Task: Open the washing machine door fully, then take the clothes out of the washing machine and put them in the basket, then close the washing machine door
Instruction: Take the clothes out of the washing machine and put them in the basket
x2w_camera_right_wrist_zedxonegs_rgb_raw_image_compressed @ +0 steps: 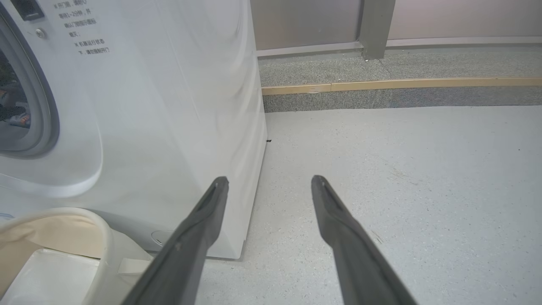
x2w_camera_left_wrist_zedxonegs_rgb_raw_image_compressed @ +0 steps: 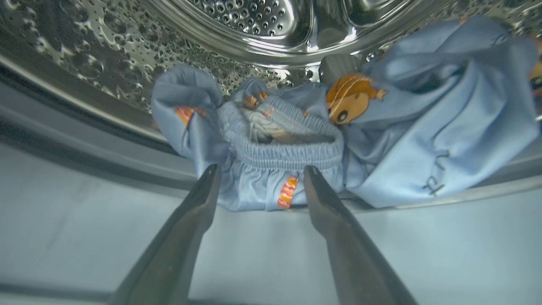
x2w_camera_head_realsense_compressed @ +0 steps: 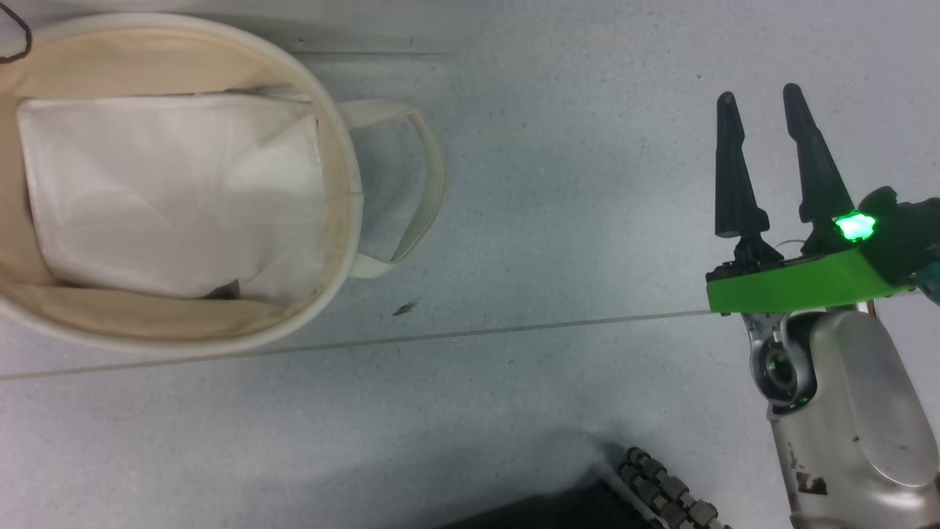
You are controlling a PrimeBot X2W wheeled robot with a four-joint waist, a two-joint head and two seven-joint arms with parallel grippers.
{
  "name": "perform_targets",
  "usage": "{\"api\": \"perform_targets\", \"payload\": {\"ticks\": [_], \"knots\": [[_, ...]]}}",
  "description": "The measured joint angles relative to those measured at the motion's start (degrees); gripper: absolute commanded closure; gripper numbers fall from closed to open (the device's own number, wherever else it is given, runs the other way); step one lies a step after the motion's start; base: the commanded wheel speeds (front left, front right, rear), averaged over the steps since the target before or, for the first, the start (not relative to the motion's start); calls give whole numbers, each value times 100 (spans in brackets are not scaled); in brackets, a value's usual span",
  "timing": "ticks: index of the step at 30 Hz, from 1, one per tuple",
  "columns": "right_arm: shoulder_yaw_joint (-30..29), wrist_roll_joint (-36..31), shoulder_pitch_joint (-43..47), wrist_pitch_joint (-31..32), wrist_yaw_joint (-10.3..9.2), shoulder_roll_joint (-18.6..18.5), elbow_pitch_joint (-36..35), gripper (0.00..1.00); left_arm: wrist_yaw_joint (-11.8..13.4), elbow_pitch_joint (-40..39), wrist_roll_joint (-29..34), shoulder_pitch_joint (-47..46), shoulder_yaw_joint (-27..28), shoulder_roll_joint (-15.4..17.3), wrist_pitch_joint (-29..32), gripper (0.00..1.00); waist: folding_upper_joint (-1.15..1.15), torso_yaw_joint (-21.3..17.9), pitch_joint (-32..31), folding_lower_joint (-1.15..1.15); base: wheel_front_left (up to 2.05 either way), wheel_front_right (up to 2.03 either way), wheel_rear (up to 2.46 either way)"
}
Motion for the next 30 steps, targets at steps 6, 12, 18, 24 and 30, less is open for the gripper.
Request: {"api": "perform_targets", "payload": {"ticks": [6, 12, 18, 24, 30], "knots": [[-32, -9, -6, -16, 0, 0, -63, 0, 34, 141, -43, -107, 8, 20, 97, 0, 0, 32, 203, 0, 0, 0, 0], [-29, -9, -20, -40, 0, 0, -105, 0, 96, 171, -59, -364, 19, 63, -23, 0, 0, 45, 356, 0, 0, 0, 0], [-35, -51, -43, -40, 0, 0, -143, 0, 89, 176, -59, -411, -20, 74, -186, 0, 0, 31, 442, -1, 0, 0, 0], [-51, -56, -47, -40, 0, 0, -145, 0, -25, 203, -123, -409, -79, 102, -438, 100, 0, 53, 466, -1, 0, 0, 0], [-70, -57, -51, -40, 0, -3, -136, 0, -113, 232, -221, -396, -82, 93, -592, 100, 0, 75, 390, -1, 0, 0, 0]]}}
